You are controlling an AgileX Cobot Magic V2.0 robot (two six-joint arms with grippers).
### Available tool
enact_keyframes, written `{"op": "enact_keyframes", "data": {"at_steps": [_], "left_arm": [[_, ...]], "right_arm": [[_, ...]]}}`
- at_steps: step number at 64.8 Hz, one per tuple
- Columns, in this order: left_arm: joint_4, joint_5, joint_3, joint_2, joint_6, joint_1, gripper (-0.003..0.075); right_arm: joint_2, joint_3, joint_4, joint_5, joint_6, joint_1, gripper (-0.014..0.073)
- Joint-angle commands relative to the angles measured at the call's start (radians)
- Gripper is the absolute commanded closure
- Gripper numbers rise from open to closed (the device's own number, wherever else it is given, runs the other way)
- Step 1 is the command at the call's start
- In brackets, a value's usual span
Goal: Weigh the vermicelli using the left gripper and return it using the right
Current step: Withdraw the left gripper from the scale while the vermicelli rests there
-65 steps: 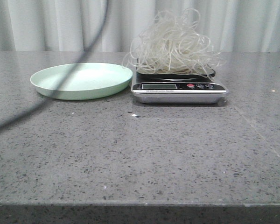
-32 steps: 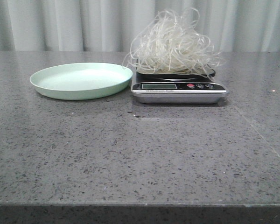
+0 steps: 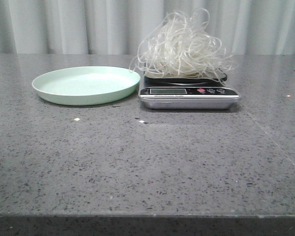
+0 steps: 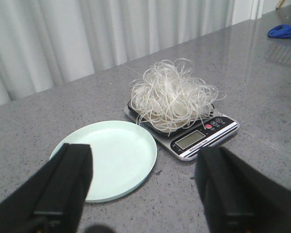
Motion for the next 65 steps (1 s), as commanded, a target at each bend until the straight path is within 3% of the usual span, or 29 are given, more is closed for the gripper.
{"op": "enact_keyframes", "data": {"at_steps": [1, 8, 24, 48, 57, 65], "left_arm": [[-0.010, -0.090, 0.055, -0.105, -0.009, -0.007, 0.0415], [-0.010, -0.090, 0.122, -0.218, -0.009, -0.007, 0.0608], [-0.016, -0.077, 0.214, -0.371, -0.009, -0.007, 0.0588], [-0.023, -0.076, 0.229, -0.374, -0.009, -0.007, 0.0588], [-0.023, -0.076, 0.229, -0.374, -0.009, -0.007, 0.0588], [-0.023, -0.076, 0.229, -0.374, -0.009, -0.007, 0.0588]], "right_arm": [[-0.017, -0.007, -0.006, -0.086, -0.007, -0.001, 0.0405], [-0.017, -0.007, -0.006, -0.086, -0.007, -0.001, 0.0405], [-0.016, -0.007, -0.006, -0.086, -0.007, -0.001, 0.0405], [-0.016, -0.007, -0.006, -0.086, -0.007, -0.001, 0.0405], [-0.016, -0.019, -0.006, -0.171, -0.007, -0.001, 0.0405], [0.013, -0.151, -0.006, -0.021, -0.007, 0.000, 0.0405]]}}
